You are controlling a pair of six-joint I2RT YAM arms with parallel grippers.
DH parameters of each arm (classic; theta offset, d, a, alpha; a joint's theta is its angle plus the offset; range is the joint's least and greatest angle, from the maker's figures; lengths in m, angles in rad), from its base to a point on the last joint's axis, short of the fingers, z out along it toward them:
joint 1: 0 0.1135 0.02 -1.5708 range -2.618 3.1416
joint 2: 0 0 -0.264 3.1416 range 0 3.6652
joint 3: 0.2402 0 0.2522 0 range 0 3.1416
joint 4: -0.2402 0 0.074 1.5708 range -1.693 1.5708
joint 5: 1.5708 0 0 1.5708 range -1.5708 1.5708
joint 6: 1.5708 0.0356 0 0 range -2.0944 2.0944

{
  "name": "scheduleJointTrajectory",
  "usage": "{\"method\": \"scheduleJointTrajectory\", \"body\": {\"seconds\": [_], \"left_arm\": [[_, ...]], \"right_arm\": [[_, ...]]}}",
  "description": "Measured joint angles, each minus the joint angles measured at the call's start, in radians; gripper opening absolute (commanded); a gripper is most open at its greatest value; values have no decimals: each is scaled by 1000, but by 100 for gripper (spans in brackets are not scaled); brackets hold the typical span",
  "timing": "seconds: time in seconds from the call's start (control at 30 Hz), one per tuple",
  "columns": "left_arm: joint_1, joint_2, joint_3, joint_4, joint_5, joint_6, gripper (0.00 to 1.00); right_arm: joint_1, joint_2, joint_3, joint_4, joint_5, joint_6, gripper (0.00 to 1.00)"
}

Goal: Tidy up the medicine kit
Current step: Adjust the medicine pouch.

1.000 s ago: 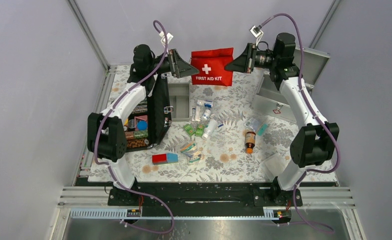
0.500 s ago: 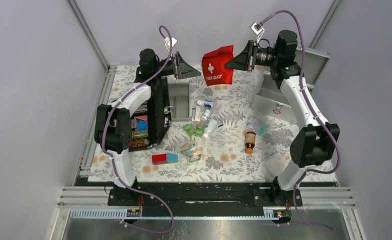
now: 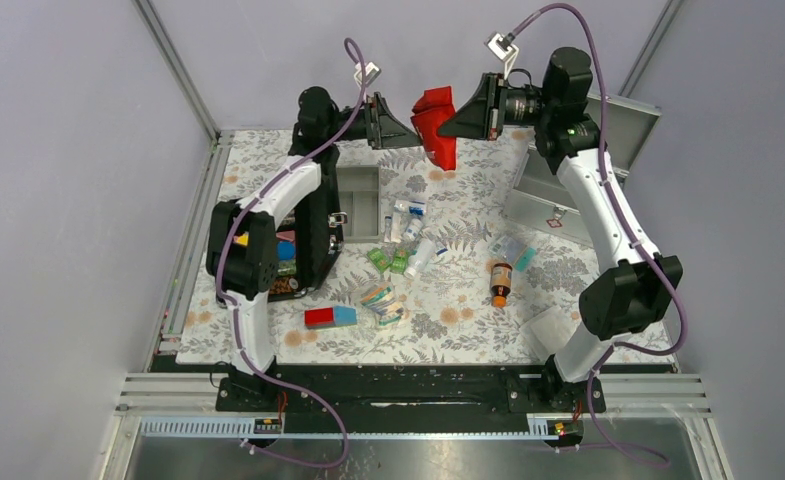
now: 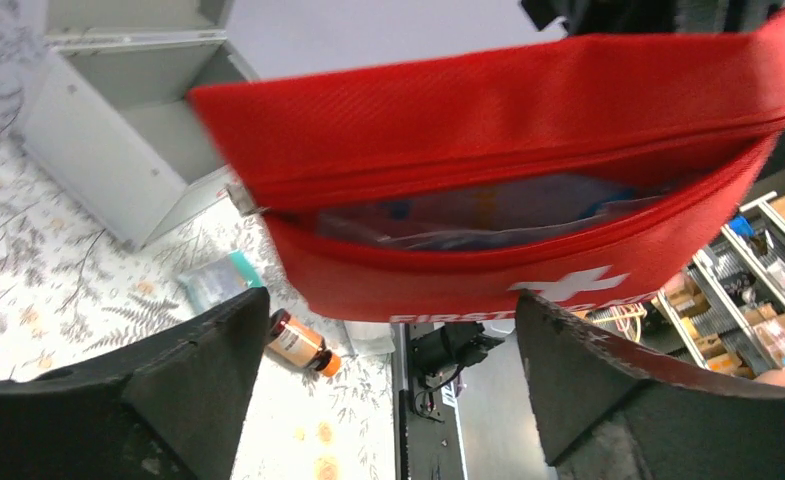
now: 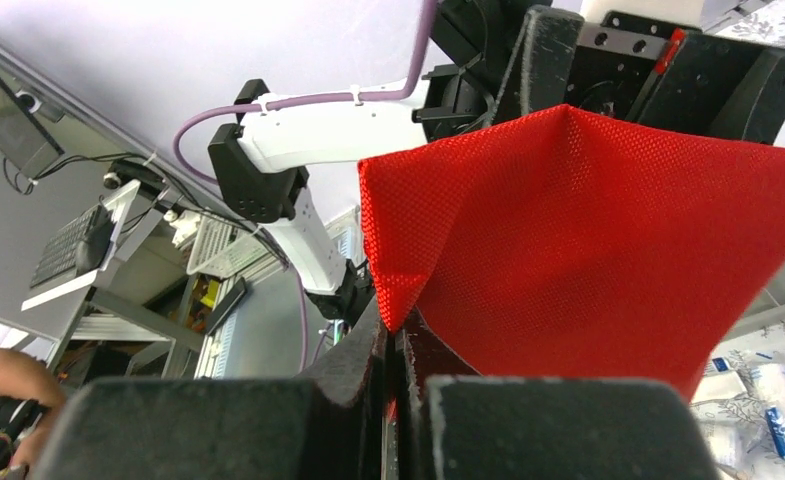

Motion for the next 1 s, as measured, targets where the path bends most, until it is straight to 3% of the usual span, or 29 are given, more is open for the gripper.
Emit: {"method": "scheduleJointTrajectory", "body": {"seconds": [0.17, 0.4, 0.53, 0.67, 0.77, 0.87, 1.0], "left_arm": [[-13, -3, 35, 57, 9, -27, 71], [25, -36, 16, 57, 11, -30, 71], [45, -94, 6, 0, 12, 40, 73], [74, -219, -40, -149, 12, 244, 82], [92, -338, -44, -408, -31, 560, 87], [85, -435, -39, -643, -91, 883, 90], [40, -484, -17, -832, -121, 1162, 93]], "right_arm": [[-22, 0, 10, -13, -34, -1, 2], [-87, 9, 58, -44, -43, -27, 4], [-102, 18, 48, -74, -45, -72, 4], [-103, 14, -12, -86, -55, -130, 2], [-103, 1, -88, -131, -41, -217, 0], [-91, -9, -106, -324, 45, -464, 0], [-27, -44, -96, -627, 165, -848, 0]]}}
